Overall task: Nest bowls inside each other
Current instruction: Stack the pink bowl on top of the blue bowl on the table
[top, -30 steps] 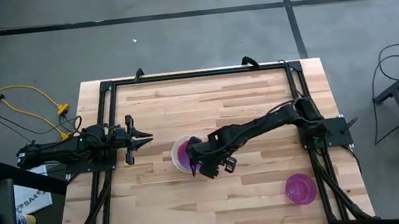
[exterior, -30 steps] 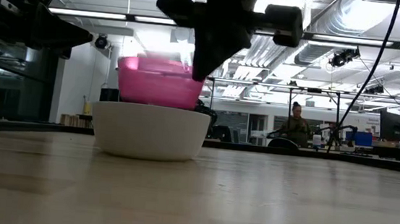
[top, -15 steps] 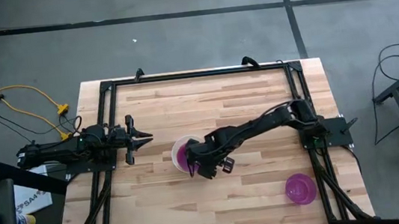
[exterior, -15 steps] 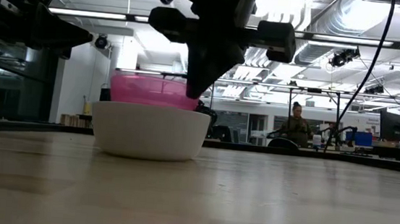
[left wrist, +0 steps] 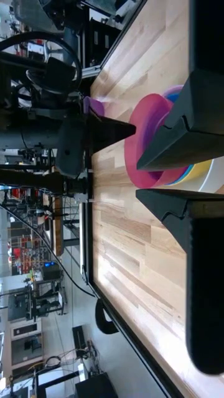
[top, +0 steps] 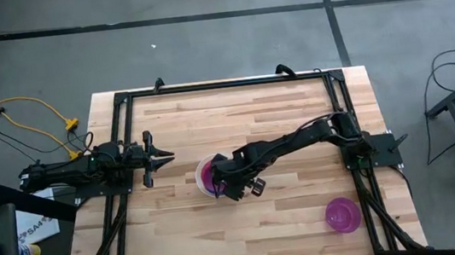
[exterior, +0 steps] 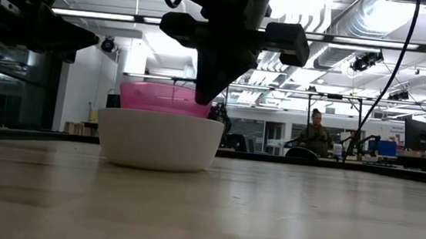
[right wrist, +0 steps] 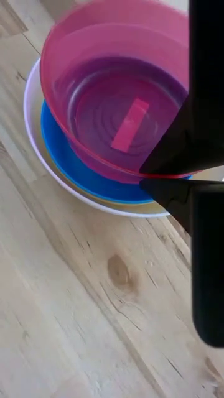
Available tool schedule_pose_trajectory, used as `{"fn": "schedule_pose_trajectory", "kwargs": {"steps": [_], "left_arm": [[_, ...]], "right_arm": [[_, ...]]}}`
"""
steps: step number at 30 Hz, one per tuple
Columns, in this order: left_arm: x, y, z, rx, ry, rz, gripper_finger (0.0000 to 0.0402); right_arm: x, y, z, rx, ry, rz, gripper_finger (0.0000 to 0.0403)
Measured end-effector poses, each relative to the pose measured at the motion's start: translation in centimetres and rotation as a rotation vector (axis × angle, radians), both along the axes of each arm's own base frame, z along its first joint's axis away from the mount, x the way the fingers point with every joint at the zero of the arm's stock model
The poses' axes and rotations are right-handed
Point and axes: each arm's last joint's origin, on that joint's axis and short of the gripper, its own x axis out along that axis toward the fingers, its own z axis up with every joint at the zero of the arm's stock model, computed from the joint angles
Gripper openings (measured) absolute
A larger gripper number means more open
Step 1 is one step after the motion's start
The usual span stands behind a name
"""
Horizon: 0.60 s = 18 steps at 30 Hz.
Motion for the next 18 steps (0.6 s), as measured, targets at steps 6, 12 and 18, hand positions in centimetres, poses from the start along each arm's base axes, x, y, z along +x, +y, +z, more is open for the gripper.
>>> {"fn": "schedule_pose_trajectory", "kwargs": {"steps": [6,12,18], "left_arm": [[0.0,0.0,0.0,0.0,0.0,0.0,0.0058],[0.0,0.0,0.0,0.0,0.0,0.0,0.0058],[0.0,0.0,0.0,0.0,0.0,0.0,0.0058]], "right_arm": [[0.06,0.03,0.02,0.015,-0.005,-0.022,0.0031],[0.32,0.05,-0.34,0.011,-0.013,-0.022,0.0055],[0.51,0.13,-0.24,0.013,-0.036,-0.019,0.0066]]}}
